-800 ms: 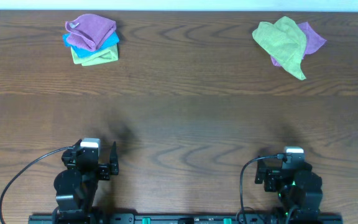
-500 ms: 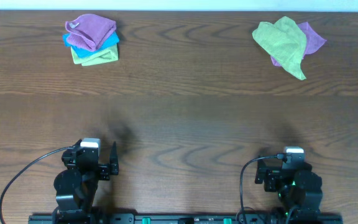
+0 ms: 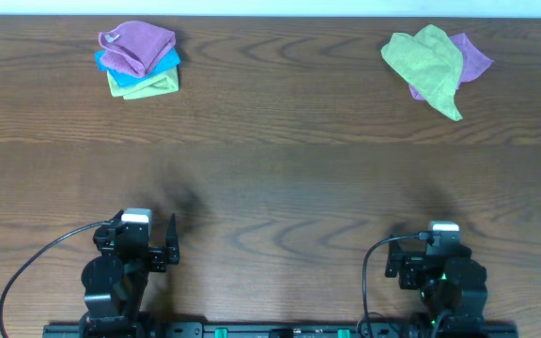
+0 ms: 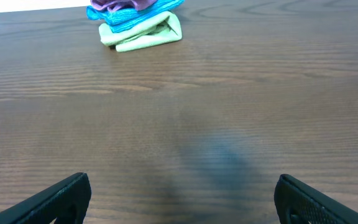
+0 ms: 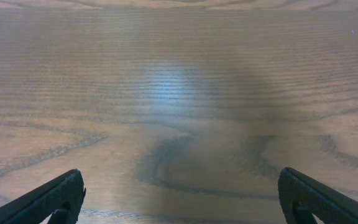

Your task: Fold the cloth

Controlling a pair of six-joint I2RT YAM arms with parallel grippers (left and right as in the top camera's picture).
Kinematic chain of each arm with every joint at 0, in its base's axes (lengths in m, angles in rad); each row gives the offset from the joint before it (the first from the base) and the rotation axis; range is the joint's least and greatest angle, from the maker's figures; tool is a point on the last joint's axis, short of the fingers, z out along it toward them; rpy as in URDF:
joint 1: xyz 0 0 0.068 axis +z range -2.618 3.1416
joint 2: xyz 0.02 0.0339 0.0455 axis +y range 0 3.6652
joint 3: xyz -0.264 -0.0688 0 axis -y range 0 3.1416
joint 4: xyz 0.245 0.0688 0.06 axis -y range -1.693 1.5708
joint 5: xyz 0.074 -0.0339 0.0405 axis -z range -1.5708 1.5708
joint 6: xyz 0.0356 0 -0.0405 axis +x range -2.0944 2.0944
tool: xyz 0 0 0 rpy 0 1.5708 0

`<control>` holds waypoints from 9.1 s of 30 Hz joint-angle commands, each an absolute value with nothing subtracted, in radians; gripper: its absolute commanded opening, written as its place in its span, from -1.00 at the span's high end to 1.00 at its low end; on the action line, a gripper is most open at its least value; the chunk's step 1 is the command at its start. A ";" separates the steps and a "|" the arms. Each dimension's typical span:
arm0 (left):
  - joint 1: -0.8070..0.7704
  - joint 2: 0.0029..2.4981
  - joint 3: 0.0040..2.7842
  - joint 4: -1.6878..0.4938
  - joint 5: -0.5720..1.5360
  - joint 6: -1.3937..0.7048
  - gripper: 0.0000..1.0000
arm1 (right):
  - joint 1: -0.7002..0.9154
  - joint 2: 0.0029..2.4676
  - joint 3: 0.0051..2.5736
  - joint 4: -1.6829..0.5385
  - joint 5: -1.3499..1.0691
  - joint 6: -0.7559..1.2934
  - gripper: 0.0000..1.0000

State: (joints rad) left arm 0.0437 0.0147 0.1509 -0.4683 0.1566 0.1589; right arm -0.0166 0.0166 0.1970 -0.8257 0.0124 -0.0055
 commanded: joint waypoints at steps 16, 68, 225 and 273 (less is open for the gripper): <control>0.039 0.004 0.134 -0.473 0.149 0.177 -0.91 | -0.028 0.006 0.186 -0.828 0.022 -0.016 -0.98; 0.039 0.004 0.134 -0.473 0.149 0.177 -0.91 | -0.082 1.519 1.305 -0.720 0.083 0.168 -0.98; 0.039 0.004 0.134 -0.473 0.149 0.177 -0.91 | 0.157 1.356 1.390 -1.023 -0.173 -0.099 0.97; 0.039 0.004 0.134 -0.473 0.149 0.177 -0.91 | -0.073 1.382 1.066 -0.953 -0.354 -0.128 -0.74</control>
